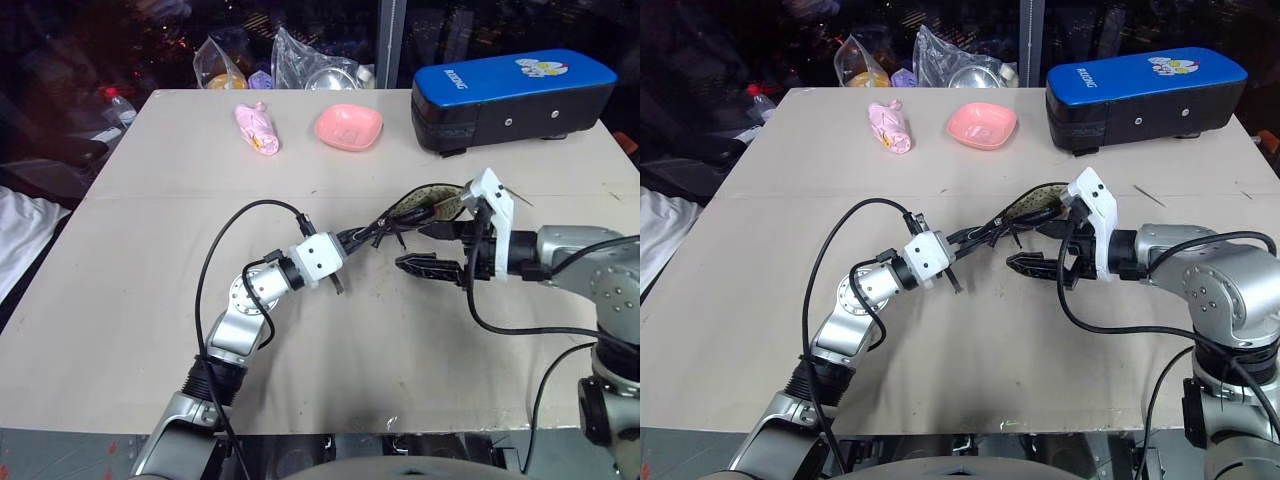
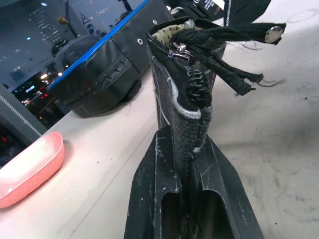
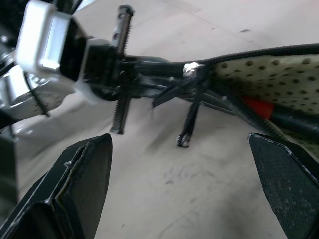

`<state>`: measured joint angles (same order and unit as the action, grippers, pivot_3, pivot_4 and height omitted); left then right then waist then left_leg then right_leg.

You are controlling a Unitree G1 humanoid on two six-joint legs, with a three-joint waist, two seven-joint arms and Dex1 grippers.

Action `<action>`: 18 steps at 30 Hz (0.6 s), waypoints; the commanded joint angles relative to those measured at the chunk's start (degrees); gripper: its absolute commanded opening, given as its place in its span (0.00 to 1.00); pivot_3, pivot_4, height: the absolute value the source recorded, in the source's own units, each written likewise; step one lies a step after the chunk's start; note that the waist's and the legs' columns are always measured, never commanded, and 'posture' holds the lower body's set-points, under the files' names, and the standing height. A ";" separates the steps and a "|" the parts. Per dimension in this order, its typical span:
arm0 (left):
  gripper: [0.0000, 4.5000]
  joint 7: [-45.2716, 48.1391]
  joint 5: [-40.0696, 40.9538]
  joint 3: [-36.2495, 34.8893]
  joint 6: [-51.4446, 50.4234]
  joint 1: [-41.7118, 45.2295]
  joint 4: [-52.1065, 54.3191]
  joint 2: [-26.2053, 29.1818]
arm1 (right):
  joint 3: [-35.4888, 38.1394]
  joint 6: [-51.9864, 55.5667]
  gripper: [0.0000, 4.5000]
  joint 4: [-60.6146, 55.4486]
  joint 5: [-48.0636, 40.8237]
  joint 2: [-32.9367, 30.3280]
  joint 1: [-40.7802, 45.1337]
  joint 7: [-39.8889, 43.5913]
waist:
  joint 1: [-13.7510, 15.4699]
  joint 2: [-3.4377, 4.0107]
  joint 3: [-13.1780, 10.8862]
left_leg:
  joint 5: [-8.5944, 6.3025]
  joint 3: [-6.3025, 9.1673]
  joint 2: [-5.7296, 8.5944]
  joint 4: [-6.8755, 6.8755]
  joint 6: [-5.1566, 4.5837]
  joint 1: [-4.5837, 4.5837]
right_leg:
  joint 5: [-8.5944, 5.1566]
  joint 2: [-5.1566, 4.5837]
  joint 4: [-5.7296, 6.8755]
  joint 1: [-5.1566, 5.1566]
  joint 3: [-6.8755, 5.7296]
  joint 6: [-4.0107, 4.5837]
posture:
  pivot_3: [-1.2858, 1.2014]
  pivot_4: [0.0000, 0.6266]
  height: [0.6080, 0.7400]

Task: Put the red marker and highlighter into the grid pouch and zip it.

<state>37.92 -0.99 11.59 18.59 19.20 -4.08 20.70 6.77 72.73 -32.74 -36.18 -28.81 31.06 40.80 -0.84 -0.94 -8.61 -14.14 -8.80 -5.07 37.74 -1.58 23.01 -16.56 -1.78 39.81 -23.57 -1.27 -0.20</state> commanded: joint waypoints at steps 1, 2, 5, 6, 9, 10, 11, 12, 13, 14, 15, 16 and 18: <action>0.00 0.15 1.06 -0.30 0.00 1.23 0.94 -0.29 | -3.17 -16.63 0.98 -3.37 4.69 5.04 -3.91 -3.86 | -0.02 -0.01 0.00 | 0.00 0.04 0.00 -0.02 0.01 0.00 | -0.01 0.09 -0.01 0.00 -0.02 -0.01 | 0.52 0.24 1.00; 0.00 0.15 1.10 -0.35 -0.10 1.23 1.01 -0.30 | -3.43 -18.24 0.98 -3.43 4.84 6.15 -5.35 -4.54 | 0.01 -0.02 0.01 | 0.01 0.04 0.00 -0.04 0.01 0.00 | -0.01 0.17 -0.01 0.00 -0.03 -0.01 | 0.52 0.24 1.00; 0.00 0.18 1.13 -0.41 -0.26 1.02 1.28 -0.27 | -5.79 -25.08 0.98 -2.94 6.84 7.97 -9.00 -5.27 | 0.09 -0.03 0.01 | 0.01 0.05 0.00 -0.08 0.02 0.03 | -0.01 0.17 -0.05 0.00 -0.03 -0.03 | 0.52 0.24 1.00; 0.00 0.18 1.13 -0.41 -0.30 0.99 1.31 -0.27 | -6.38 -26.53 0.98 -2.66 7.40 8.24 -9.73 -5.64 | 0.07 -0.03 0.01 | 0.01 0.02 0.01 -0.07 0.02 0.04 | -0.02 0.15 -0.05 0.00 -0.03 -0.03 | 0.52 0.24 1.00; 0.00 -0.05 1.02 -0.43 -0.44 0.89 1.36 -0.38 | -8.66 -33.92 0.98 -0.40 11.34 11.16 -12.25 -8.84 | 0.06 -0.12 0.06 | 0.01 0.00 0.02 -0.04 0.02 0.01 | -0.01 0.14 -0.04 0.01 -0.01 -0.04 | 0.52 0.24 1.00; 0.00 -0.14 0.98 -0.43 -0.48 0.92 1.33 -0.44 | -9.04 -35.68 0.98 0.37 12.24 12.01 -12.83 -9.73 | 0.05 -0.12 0.07 | 0.01 0.02 0.02 -0.04 0.02 0.00 | -0.01 0.16 -0.03 0.01 -0.02 -0.04 | 0.52 0.24 1.00; 0.00 -0.21 0.93 -0.43 -0.51 0.87 1.43 -0.47 | -9.42 -37.08 0.98 0.99 12.95 12.53 -13.42 -10.28 | 0.04 -0.12 0.06 | 0.01 0.03 0.02 -0.04 0.02 0.00 | -0.02 0.19 -0.02 0.01 -0.02 -0.04 | 0.52 0.24 1.00; 0.00 -0.27 0.91 -0.44 -0.54 0.81 1.52 -0.49 | -9.66 -37.99 0.98 1.43 13.31 12.97 -13.94 -10.69 | 0.04 -0.12 0.07 | 0.01 0.02 0.01 -0.04 0.02 0.00 | -0.02 0.19 -0.02 0.01 -0.02 -0.03 | 0.52 0.24 1.00; 0.00 -0.31 0.90 -0.46 -0.57 0.77 1.59 -0.50 | -9.80 -38.46 0.98 1.72 13.37 13.34 -14.39 -11.07 | 0.06 -0.12 0.07 | 0.01 0.01 0.01 -0.04 0.02 0.00 | -0.01 0.19 -0.02 0.01 -0.01 -0.03 | 0.52 0.24 1.00; 0.00 -0.35 0.89 -0.45 -0.59 0.69 1.69 -0.52 | -10.01 -39.03 0.98 1.96 13.44 13.62 -14.95 -11.31 | 0.05 -0.12 0.06 | 0.01 0.01 0.01 -0.04 0.02 0.00 | -0.01 0.19 -0.02 0.01 -0.01 -0.03 | 0.52 0.24 1.00; 0.00 -0.37 0.88 -0.44 -0.59 0.64 1.73 -0.53 | -10.13 -39.38 0.98 2.13 13.39 13.94 -15.40 -11.54 | 0.06 -0.12 0.07 | 0.01 0.00 0.01 -0.04 0.02 0.00 | -0.01 0.19 -0.02 0.01 0.00 -0.03 | 0.52 0.24 1.00; 0.00 -0.39 0.86 -0.43 -0.58 0.62 1.71 -0.54 | -10.16 -39.78 0.98 2.38 13.22 14.46 -15.84 -11.91 | 0.06 -0.12 0.06 | 0.01 0.00 0.01 -0.04 0.02 0.00 | -0.01 0.19 -0.03 0.01 0.00 -0.03 | 0.52 0.24 1.00; 0.00 -0.41 0.82 -0.38 -0.59 0.60 1.70 -0.57 | -10.25 -40.51 0.98 2.92 13.09 15.05 -16.43 -12.44 | 0.06 -0.12 0.07 | 0.01 0.01 0.01 -0.04 0.02 0.00 | -0.01 0.19 -0.03 0.01 0.00 -0.03 | 0.52 0.24 1.00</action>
<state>38.19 -0.88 11.73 17.76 19.71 -4.09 20.44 -3.56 33.97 -28.90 -22.73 -14.06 14.51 28.91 -0.78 -1.06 -8.54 -14.13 -8.79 -5.06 37.69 -1.56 23.01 -16.58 -1.59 39.79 -23.57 -1.27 -0.23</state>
